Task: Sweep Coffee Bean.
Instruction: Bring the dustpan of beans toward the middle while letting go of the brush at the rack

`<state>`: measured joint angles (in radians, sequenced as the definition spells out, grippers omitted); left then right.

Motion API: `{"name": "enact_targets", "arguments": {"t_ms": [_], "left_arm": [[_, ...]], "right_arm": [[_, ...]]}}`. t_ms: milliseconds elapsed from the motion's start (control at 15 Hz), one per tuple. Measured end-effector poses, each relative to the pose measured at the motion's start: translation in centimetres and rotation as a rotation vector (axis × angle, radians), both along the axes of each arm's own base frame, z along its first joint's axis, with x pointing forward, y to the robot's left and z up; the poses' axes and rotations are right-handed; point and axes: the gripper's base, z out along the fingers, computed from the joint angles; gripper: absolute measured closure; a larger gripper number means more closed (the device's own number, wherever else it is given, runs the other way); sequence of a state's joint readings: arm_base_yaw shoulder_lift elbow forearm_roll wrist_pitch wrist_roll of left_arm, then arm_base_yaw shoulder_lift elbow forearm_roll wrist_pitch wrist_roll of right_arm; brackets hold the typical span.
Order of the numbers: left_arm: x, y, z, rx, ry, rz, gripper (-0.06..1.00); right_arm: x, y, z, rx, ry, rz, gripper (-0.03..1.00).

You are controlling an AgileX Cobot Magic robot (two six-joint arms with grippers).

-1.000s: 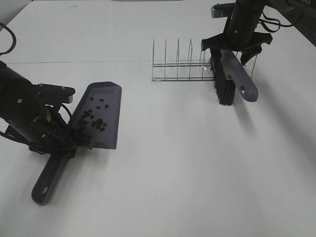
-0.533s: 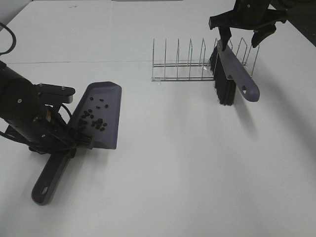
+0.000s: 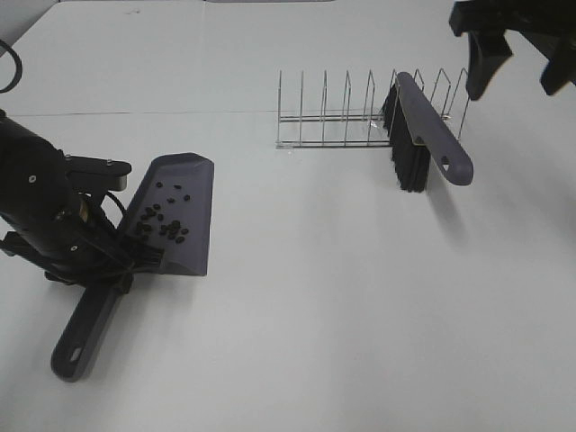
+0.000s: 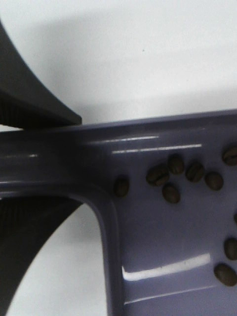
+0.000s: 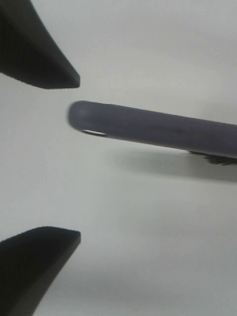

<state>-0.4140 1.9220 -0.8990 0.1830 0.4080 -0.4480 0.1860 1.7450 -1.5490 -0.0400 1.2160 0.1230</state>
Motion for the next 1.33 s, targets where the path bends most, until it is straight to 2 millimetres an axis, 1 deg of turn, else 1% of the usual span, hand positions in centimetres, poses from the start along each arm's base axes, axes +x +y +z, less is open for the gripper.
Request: {"name": "enact_targets", "arguments": {"t_ms": [67, 133, 200, 400, 467, 533, 600, 733, 933, 1067, 1267, 1333], "left_arm": [[0.1, -0.1, 0.1, -0.005, -0.001, 0.007, 0.59], [0.2, -0.1, 0.1, -0.009, -0.003, 0.011, 0.59], [0.2, -0.3, 0.2, -0.015, -0.008, 0.010, 0.59], [-0.2, -1.6, 0.3, -0.036, -0.017, -0.012, 0.59], [-0.4, -2.6, 0.3, -0.065, -0.037, -0.025, 0.59], [-0.4, -3.0, 0.4, -0.083, -0.051, -0.027, 0.59], [-0.4, -3.2, 0.4, -0.092, -0.059, -0.025, 0.59], [0.0, -3.4, 0.5, -0.117, -0.082, -0.013, 0.59], [1.3, -4.1, -0.2, -0.108, -0.063, -0.007, 0.59], [2.2, -4.6, -0.3, -0.088, -0.035, -0.003, 0.59], [2.9, -4.9, -0.3, -0.078, -0.008, 0.010, 0.59], [3.0, -5.0, 0.0, -0.077, 0.006, 0.019, 0.52]], "right_arm": [[-2.8, -0.5, 0.2, 0.005, 0.020, -0.005, 0.29], [-4.3, -0.7, 0.3, 0.008, 0.028, -0.005, 0.29], [-7.1, -1.2, 0.5, 0.017, 0.028, -0.007, 0.29], [-14.1, -2.1, 1.4, 0.075, -0.042, -0.024, 0.29], [-18.1, -2.5, 0.8, 0.116, -0.054, -0.027, 0.29], [-20.0, -2.8, 0.4, 0.134, -0.065, -0.028, 0.29], [-20.9, -2.9, 0.3, 0.145, -0.077, -0.028, 0.29], [-24.0, -3.1, -0.7, 0.188, -0.096, -0.034, 0.29], [-26.4, -3.2, -1.1, 0.237, -0.126, -0.034, 0.29], [-26.8, -3.2, -1.1, 0.249, -0.129, -0.041, 0.29], [-26.8, -3.2, -1.1, 0.253, -0.128, -0.045, 0.29], [-26.8, -3.2, -1.1, 0.253, -0.128, -0.045, 0.29]]}}
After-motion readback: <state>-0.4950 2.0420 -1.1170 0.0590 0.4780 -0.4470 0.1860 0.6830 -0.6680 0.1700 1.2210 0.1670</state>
